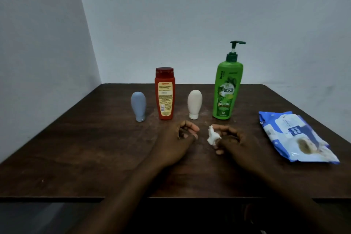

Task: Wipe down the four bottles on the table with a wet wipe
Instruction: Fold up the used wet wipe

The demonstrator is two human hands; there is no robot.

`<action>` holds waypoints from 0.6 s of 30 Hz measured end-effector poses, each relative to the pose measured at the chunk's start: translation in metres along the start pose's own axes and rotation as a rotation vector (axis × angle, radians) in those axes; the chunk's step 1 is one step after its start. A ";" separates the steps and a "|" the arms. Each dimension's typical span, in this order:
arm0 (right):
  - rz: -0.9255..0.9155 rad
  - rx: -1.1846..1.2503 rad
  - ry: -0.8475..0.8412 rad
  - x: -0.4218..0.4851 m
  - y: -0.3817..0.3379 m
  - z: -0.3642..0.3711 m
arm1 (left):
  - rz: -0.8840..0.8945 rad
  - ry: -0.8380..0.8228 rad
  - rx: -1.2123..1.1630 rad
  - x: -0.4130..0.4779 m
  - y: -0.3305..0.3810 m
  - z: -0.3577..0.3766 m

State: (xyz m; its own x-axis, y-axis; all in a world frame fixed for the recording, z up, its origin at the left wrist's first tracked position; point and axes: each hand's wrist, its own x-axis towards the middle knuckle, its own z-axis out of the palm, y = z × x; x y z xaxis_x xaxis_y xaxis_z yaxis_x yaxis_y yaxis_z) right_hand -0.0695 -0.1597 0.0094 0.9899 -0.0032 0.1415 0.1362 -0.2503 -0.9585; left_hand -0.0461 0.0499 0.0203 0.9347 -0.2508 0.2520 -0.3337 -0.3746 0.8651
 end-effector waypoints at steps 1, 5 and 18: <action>-0.003 -0.020 0.007 -0.006 0.002 -0.008 | 0.003 -0.018 -0.005 -0.001 0.004 0.008; -0.018 0.103 0.043 -0.019 0.005 -0.019 | 0.015 -0.055 -0.072 -0.010 0.013 0.028; 0.014 0.200 -0.064 -0.023 0.000 -0.010 | -0.031 0.006 -0.165 -0.015 0.009 0.028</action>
State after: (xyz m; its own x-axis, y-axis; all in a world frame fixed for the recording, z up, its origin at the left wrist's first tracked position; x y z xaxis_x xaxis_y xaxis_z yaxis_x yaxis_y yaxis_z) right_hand -0.0925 -0.1693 0.0089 0.9913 0.0574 0.1181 0.1212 -0.0540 -0.9912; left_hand -0.0669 0.0253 0.0124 0.9451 -0.2362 0.2260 -0.2803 -0.2299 0.9320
